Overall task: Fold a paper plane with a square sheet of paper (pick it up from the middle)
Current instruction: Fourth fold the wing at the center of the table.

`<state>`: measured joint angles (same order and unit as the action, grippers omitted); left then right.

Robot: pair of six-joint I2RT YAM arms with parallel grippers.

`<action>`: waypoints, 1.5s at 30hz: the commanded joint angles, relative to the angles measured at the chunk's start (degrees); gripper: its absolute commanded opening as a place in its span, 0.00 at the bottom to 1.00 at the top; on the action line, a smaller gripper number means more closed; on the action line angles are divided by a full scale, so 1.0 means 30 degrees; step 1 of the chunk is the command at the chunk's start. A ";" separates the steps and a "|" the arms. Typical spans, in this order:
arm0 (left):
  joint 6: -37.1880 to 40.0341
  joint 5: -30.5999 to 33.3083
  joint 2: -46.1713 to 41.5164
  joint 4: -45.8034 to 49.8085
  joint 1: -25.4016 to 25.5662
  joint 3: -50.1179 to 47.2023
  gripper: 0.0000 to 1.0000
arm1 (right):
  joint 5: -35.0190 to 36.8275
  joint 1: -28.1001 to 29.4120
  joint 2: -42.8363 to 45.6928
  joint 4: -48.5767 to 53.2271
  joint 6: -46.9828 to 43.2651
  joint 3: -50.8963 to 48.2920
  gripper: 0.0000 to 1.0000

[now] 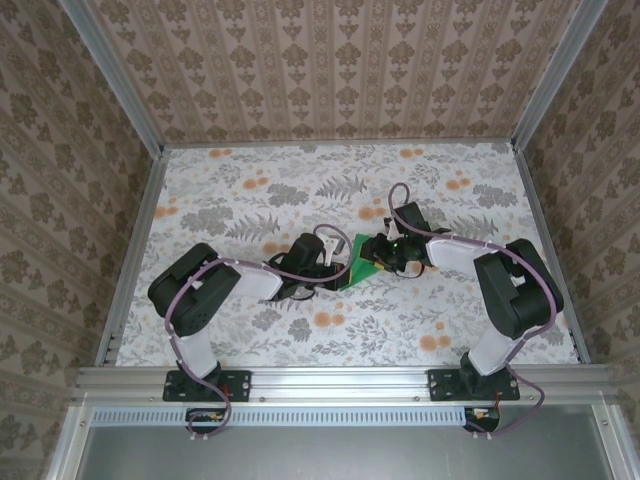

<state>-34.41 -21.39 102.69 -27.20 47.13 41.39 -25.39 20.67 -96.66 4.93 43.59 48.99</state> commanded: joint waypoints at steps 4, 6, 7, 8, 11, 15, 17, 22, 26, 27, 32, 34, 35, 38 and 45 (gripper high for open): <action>-0.0273 -0.0572 0.0339 0.0639 -0.0184 0.0420 0.08 | -0.0179 0.0113 -0.1012 0.0019 -0.0322 0.0659 0.43; -0.0276 -0.0605 0.0339 0.0631 -0.0213 0.0397 0.09 | -0.0054 0.0113 -0.1216 0.0100 -0.0364 0.0762 0.44; -0.0305 -0.0599 0.0328 0.0657 -0.0228 0.0391 0.09 | -0.0017 0.0121 -0.1334 0.0185 -0.0377 0.0809 0.45; -0.0306 -0.0624 0.0310 0.0688 -0.0214 0.0412 0.10 | 0.0035 0.0113 -0.1431 0.0235 -0.0408 0.0837 0.45; -0.0302 -0.0736 0.0309 0.0717 -0.0214 0.0394 0.11 | 0.0138 0.0154 -0.1671 0.0358 -0.0496 0.0892 0.46; -0.0275 -0.0824 0.0225 0.0860 -0.0309 0.0443 0.16 | 0.0178 0.0172 -0.1888 0.0565 -0.0642 0.0899 0.49; -0.0260 -0.0779 0.0106 0.1048 -0.0374 0.0519 0.19 | 0.0215 0.0201 -0.2005 0.0709 -0.0752 0.0952 0.52; -0.0334 -0.0897 0.0356 0.0981 -0.0489 0.1075 0.27 | 0.0287 0.0285 -0.2064 0.0872 -0.0991 0.0917 0.57; -0.0423 -0.1096 0.0774 0.0791 -0.0554 0.1538 0.27 | 0.0092 0.0289 -0.2078 0.0837 -0.1110 0.0946 0.59; -0.0440 -0.1158 0.0885 0.0848 -0.0537 0.1632 0.26 | 0.0000 0.0289 -0.2085 0.0820 -0.1109 0.0945 0.59; -0.0423 -0.1420 0.1122 0.0775 -0.0536 0.1643 0.18 | -0.0151 0.0289 -0.2186 0.0851 -0.1172 0.1033 0.60; -0.0445 -0.1542 0.1130 0.0699 -0.0552 0.1557 0.14 | -0.0189 0.0289 -0.2204 0.0864 -0.1170 0.1014 0.61; -0.0452 -0.1543 0.1137 0.0674 -0.0567 0.1539 0.13 | -0.0204 0.0289 -0.2224 0.0870 -0.1157 0.0998 0.62; -0.0568 -0.1457 0.0941 0.0526 -0.0682 0.1316 0.10 | -0.0278 0.0282 -0.2071 0.0884 -0.1142 0.1026 0.62; -0.0857 -0.1594 0.0779 -0.0184 -0.1012 0.0746 0.07 | -0.1427 -0.0032 -0.0594 -0.0022 -0.1258 0.0677 0.61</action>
<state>-36.10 -24.99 105.56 -26.22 44.51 44.60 -27.49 20.97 -100.95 4.95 40.66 51.77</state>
